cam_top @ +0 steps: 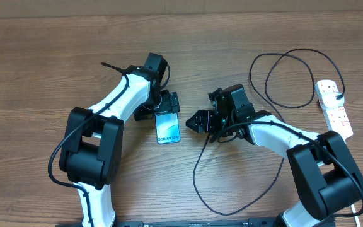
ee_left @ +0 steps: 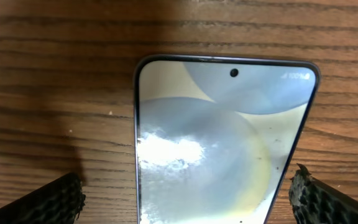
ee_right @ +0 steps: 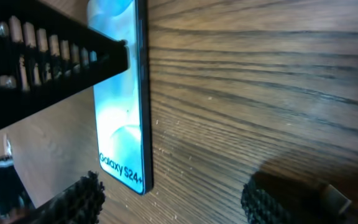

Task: Plug charger to phone and switch on socket
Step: 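Position the right gripper beside the held phone's bottom edge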

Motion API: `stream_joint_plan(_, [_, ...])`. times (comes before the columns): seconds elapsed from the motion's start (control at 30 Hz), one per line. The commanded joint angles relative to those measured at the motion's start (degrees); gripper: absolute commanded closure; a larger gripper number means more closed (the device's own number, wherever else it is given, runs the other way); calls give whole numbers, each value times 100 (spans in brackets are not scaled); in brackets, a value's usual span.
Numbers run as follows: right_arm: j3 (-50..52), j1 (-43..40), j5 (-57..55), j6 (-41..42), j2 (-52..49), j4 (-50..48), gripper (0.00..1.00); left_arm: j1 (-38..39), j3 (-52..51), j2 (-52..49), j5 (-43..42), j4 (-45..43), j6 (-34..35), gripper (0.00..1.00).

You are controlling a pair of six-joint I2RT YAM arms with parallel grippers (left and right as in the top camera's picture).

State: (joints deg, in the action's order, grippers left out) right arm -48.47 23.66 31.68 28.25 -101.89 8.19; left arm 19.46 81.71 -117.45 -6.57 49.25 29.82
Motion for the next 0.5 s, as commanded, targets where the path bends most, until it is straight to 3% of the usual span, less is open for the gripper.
stream_joint_plan(0.0, [7, 11, 149, -177, -57, -28, 21, 57, -61, -42, 168, -85, -107, 3])
stream_joint_plan(0.27, [7, 11, 146, -177, -57, -42, 13, 203, -63, -271, 162, -168, -90, 8])
stream_joint_plan(0.47, [7, 11, 149, -175, -57, -52, 10, 273, -55, -632, -361, -203, -79, 11])
